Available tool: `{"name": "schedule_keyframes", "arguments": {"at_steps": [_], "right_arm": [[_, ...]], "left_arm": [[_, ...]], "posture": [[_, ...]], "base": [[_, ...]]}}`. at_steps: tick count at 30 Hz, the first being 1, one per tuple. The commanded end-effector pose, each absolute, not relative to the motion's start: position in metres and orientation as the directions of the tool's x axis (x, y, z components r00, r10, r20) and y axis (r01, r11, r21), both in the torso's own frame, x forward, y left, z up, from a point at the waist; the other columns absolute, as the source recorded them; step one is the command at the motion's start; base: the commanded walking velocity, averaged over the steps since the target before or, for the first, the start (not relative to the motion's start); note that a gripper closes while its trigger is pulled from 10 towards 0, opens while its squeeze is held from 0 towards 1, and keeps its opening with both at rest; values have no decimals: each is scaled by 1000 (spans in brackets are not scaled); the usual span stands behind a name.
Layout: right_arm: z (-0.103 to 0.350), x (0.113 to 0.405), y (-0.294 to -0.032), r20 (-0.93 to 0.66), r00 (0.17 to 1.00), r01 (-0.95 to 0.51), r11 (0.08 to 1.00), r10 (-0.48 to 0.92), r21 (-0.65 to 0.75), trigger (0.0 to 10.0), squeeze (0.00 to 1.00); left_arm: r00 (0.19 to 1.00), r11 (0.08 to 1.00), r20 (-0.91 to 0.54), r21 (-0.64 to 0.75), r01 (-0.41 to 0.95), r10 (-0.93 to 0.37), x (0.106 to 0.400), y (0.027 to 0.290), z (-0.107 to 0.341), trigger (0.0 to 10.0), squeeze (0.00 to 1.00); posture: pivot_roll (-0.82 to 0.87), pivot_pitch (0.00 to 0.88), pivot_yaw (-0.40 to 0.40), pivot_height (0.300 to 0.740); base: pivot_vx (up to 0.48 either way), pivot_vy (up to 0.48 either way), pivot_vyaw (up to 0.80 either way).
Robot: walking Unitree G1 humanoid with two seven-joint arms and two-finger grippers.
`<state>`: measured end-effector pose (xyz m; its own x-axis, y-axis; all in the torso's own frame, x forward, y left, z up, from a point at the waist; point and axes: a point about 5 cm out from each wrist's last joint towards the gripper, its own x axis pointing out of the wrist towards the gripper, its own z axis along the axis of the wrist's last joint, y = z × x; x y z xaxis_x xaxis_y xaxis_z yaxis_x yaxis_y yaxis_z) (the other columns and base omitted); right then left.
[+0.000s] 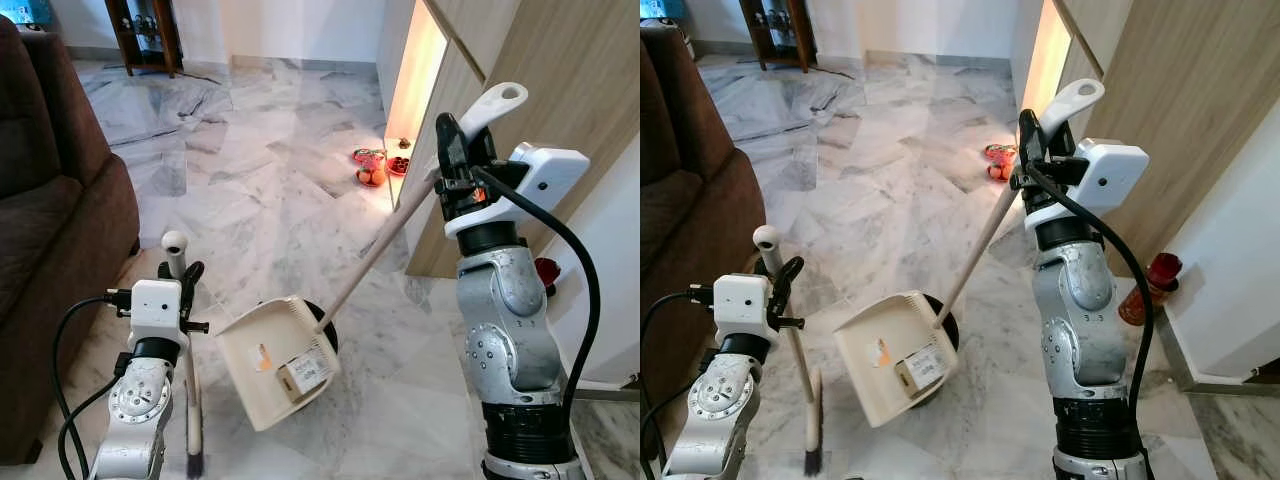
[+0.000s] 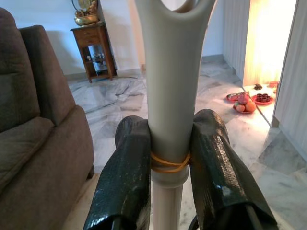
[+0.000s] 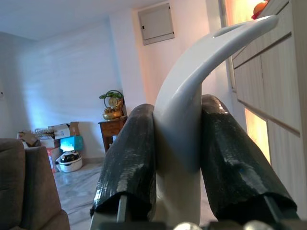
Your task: Sweep floor
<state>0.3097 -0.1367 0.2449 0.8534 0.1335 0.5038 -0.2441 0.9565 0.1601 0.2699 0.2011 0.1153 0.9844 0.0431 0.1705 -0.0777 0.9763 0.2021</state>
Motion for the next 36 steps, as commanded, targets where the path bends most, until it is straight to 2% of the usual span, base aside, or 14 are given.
{"name": "schedule_keyframes", "arguments": {"at_steps": [1,17,21,29,36], "right_arm": [[260,303,-142,571,813,-240,959,113,153,10000,0],[260,302,-139,572,809,-257,957,137,135,10000,0],[260,302,-137,577,804,-264,956,144,130,10000,0],[261,301,-137,582,799,-272,954,151,126,10000,0],[263,300,-136,593,791,-277,952,150,129,10000,0]], "left_arm": [[978,977,208,200,-73,30,272,198,124,10000,0],[977,977,209,201,-75,32,272,198,124,10000,0],[977,977,209,200,-73,30,272,198,124,10000,0],[977,977,212,200,-74,31,273,198,124,10000,0],[973,978,228,196,-74,28,273,198,127,10000,0]], "posture": [[86,52,-40,740],[87,52,-40,740],[87,50,-41,740],[88,49,-41,740],[88,49,-41,740]], "base": [[0,0,0],[292,0,108],[302,0,663],[304,0,0],[35,0,0]]}}
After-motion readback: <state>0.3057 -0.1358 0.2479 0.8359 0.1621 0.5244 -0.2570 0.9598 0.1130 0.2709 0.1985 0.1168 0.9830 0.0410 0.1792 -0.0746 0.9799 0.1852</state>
